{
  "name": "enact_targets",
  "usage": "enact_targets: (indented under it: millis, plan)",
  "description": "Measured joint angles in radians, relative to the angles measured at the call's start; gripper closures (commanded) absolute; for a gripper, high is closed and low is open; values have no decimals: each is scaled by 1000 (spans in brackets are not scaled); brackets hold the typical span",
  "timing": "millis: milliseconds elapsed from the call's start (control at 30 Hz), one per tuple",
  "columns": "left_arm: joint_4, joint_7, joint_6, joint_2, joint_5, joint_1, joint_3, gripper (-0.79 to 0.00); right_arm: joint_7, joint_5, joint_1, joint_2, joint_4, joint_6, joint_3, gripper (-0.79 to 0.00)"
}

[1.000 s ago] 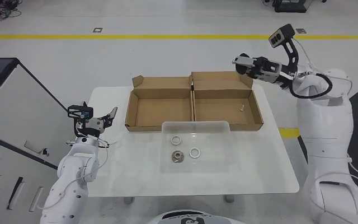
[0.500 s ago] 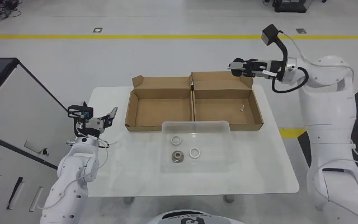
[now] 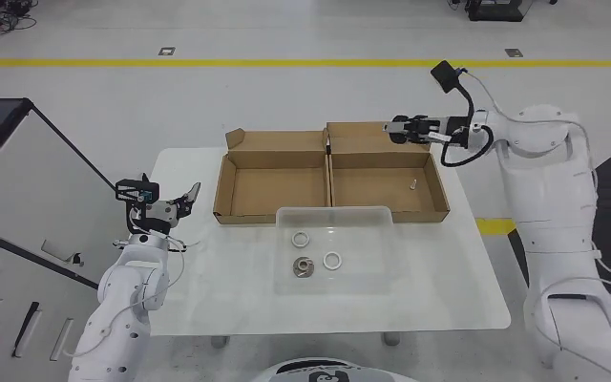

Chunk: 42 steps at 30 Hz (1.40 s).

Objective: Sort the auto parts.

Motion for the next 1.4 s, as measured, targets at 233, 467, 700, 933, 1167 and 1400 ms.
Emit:
enact_targets:
  millis: [233, 467, 700, 933, 1167, 1400]
  plan:
    - [0, 0, 0, 0, 0, 0, 0, -785, -16, -183, 19, 11, 16, 101, -53, 0]
    - [0, 0, 0, 0, 0, 0, 0, -785, -72, -411, 83, 11, 55, 163, -144, 0]
    - [0, 0, 0, 0, 0, 0, 0, -785, -114, -597, 146, -2, 123, 188, -257, 0]
    - [0, 0, 0, 0, 0, 0, 0, -785, -160, -672, 176, -19, 200, 135, -342, 0]
    - [0, 0, 0, 0, 0, 0, 0, -785, -206, -719, 178, -39, 293, 82, -415, 0]
    - [0, 0, 0, 0, 0, 0, 0, -785, -222, -708, 188, -59, 363, 32, -459, 0]
